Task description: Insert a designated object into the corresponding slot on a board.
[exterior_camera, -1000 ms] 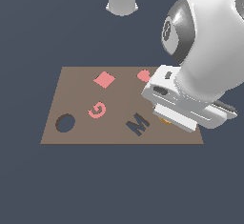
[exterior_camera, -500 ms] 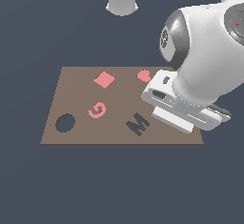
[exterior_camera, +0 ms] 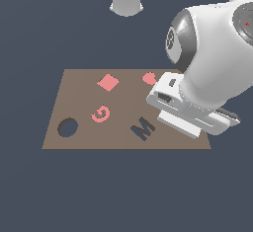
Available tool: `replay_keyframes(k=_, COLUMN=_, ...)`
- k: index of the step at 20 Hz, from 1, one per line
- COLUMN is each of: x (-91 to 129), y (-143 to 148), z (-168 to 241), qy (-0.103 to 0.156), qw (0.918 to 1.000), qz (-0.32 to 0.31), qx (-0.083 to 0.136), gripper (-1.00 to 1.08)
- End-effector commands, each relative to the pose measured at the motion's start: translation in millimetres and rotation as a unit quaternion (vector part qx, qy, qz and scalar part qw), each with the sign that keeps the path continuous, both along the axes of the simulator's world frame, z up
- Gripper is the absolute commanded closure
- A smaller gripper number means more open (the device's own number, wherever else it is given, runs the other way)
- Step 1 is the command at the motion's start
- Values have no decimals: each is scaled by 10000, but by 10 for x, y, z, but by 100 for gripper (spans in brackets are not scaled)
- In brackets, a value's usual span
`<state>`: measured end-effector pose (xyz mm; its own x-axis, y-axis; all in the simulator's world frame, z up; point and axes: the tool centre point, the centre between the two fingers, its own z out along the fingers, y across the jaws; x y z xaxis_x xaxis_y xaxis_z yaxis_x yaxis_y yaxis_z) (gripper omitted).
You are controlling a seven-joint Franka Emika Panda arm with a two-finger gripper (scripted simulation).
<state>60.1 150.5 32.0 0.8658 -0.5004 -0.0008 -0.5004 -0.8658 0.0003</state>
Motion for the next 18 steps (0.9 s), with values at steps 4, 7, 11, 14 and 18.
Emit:
replay_keyframes(k=4, x=-3, y=-4, z=10, qy=0, qw=10000, qz=12, qx=-1, gripper=108)
replay_keyframes(k=7, x=-26, y=-15, z=11, qy=0, qw=10000, qz=81, qx=-1, gripper=108)
replay_keyframes(k=11, x=-86, y=-45, z=12, qy=-1, qw=9996, qz=266, qx=0, gripper=108)
replay_keyframes(k=14, x=-153, y=-81, z=14, qy=-1, qw=9989, qz=473, qx=0, gripper=108)
replay_keyframes(k=18, x=-266, y=-152, z=17, qy=-1, qw=9965, qz=837, qx=0, gripper=108)
